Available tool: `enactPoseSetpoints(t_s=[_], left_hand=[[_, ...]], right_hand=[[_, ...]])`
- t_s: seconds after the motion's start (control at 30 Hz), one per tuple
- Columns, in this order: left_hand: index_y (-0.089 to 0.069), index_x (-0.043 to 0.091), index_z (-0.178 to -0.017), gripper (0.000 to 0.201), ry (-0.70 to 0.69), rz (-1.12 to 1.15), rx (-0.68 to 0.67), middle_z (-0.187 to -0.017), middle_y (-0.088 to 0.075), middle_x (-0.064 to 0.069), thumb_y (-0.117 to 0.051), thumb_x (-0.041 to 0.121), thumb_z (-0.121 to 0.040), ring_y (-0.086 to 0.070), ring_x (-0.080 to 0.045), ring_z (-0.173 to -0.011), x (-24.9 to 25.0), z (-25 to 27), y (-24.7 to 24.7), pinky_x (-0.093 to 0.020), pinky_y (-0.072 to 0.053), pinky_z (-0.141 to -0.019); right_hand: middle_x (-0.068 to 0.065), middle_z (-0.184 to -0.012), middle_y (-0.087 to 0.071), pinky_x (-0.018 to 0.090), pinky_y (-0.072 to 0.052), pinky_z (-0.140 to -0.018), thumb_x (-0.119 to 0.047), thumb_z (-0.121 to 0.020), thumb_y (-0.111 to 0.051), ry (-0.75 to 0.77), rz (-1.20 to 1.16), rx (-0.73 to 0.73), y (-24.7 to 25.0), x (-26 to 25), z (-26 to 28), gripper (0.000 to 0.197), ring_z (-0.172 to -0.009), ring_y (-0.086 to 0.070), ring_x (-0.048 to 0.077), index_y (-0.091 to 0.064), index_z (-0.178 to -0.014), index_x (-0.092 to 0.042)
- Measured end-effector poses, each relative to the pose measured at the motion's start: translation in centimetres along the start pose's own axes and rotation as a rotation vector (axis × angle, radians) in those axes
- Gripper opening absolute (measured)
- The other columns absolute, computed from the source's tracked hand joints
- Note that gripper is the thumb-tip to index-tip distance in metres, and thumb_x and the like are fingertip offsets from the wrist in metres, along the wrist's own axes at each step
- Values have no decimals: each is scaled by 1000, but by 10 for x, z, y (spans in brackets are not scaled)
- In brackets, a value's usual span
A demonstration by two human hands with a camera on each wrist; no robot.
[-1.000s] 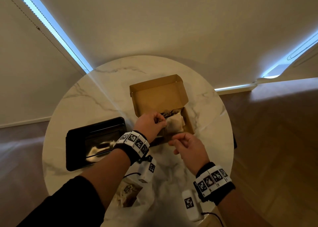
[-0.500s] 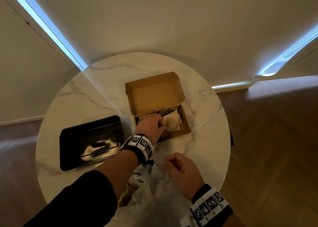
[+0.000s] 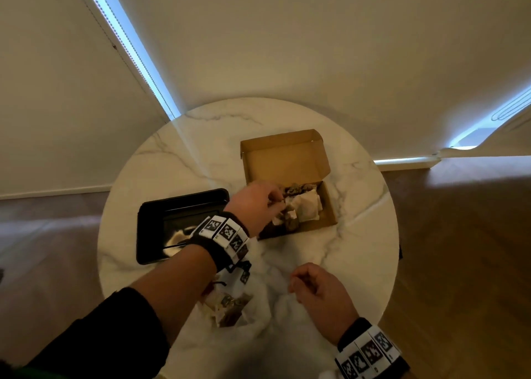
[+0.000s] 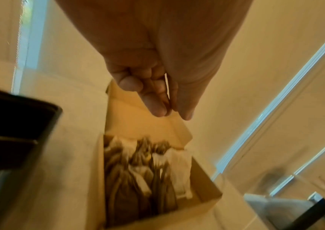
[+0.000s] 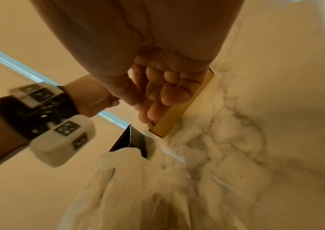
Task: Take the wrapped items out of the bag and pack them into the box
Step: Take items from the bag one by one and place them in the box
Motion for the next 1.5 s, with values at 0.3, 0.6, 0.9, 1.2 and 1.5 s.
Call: enactPoseSetpoints(t_s=[0.3, 0.6, 0.9, 1.2, 1.5], left_hand=[[-68, 31, -99, 12, 44, -58, 168, -96, -60, 16, -69, 41, -93, -59, -2, -84, -69, 171, 75, -24, -53, -77], [-68, 44, -95, 15, 301, 128, 65, -134, -48, 17, -69, 57, -88, -47, -4, -125, -149, 272, 34, -33, -47, -106], [-65, 40, -126, 40, 308, 155, -164, -162, -29, 0, -55, 63, -95, -56, -19, -129, -140, 263, -9, -32, -44, -107], [-74, 22, -115, 21, 324, 210, 16, -119, -67, 1, -63, 24, -97, -65, -14, -108, -164, 238, 2, -22, -49, -93], [-67, 30, -123, 26, 103, 74, 20, -113, -60, 7, -52, 24, -102, -59, -10, -100, -150, 252, 12, -20, -47, -89]], right_hand=[[-7, -84, -75, 40, -59, -78, -22, -96, -67, 126, 121, -66, -29, -38, 29, 11, -75, -68, 11, -69, -93, -32], [-20, -86, -69, 16, -51, -71, -27, -97, -66, 289, 354, -178, -82, -72, 50, 11, -83, -66, 1, -66, -98, -38], [-7, -109, -69, 30, -51, -90, -32, -102, -50, 220, 738, -319, -161, -73, 6, 25, -98, -62, 10, -70, -116, -28], [-2, -120, -71, 35, -53, -95, -30, -101, -48, 115, 878, -298, -191, -76, -31, 27, -106, -65, 20, -69, -118, -30], [-1, -128, -62, 35, -55, -91, -49, -95, -57, 146, 897, -250, -201, -69, -31, 38, -108, -64, 20, -59, -128, -31]])
Point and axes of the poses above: each hand's wrist, its own z-axis away from the middle knuckle, its own y-axis out of the back of the hand, x = y × z, the point moved 2 cm from there along -z, towards the middle knuckle
